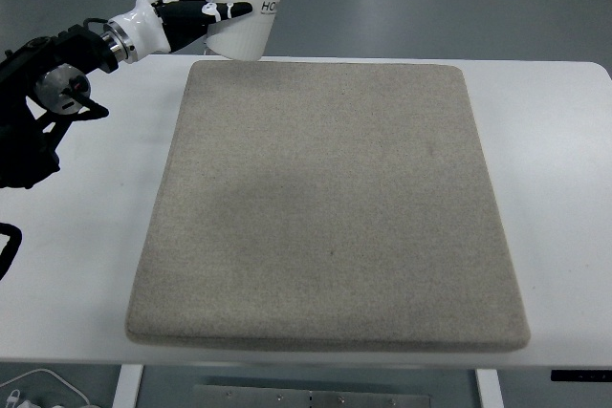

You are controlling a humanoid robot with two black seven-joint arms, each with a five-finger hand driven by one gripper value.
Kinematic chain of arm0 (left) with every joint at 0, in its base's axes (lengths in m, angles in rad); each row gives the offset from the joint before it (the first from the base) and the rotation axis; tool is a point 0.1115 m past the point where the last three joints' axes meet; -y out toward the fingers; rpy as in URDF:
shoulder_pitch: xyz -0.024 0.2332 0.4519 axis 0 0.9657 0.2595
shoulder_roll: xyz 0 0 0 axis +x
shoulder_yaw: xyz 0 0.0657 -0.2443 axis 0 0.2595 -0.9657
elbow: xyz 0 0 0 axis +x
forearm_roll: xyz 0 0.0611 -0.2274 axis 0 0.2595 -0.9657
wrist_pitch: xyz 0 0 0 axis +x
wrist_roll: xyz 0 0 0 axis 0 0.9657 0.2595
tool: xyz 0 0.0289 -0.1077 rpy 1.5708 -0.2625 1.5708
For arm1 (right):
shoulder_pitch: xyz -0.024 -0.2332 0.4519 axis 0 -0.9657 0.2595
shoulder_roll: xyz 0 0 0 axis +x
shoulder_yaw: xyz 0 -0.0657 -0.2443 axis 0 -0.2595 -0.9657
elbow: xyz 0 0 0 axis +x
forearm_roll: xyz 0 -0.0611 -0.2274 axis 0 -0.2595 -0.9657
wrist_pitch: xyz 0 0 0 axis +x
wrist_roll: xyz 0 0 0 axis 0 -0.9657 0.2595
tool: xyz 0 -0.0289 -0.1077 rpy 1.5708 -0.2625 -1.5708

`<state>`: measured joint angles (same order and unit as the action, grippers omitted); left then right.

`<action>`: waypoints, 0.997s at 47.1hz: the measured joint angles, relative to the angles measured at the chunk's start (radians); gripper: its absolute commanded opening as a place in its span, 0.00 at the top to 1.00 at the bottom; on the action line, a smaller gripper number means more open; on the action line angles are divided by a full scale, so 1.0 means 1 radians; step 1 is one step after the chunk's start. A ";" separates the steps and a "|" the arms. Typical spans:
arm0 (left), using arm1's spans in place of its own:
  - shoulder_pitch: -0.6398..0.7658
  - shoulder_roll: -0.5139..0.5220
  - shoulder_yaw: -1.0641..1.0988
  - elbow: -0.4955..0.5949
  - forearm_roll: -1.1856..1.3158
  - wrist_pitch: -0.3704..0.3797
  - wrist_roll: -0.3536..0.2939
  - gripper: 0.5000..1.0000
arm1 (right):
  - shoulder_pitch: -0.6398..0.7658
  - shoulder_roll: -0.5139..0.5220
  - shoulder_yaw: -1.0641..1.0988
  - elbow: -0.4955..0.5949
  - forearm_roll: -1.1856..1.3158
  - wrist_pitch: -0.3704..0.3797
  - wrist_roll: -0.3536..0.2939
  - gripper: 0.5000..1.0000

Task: Flip white cup upright
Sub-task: 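Lift the white cup with the left hand and rotate it upright, then lower the upright cup onto the pad's far edge with the left hand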

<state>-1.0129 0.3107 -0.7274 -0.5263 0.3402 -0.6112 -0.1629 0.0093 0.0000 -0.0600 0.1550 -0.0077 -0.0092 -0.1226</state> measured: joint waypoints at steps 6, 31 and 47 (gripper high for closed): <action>0.035 -0.006 0.015 0.026 0.011 0.000 -0.110 0.79 | 0.000 0.000 0.001 0.000 0.000 0.000 0.000 0.14; 0.051 -0.114 0.150 0.137 0.017 0.000 -0.448 0.80 | 0.000 0.000 0.000 0.000 0.000 0.000 0.000 0.14; 0.083 -0.149 0.192 0.152 0.080 0.001 -0.448 0.82 | -0.002 0.000 0.001 0.000 -0.001 0.006 0.000 0.14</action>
<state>-0.9295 0.1618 -0.5355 -0.3747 0.4197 -0.6106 -0.6112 0.0075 0.0000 -0.0587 0.1549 -0.0091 -0.0030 -0.1229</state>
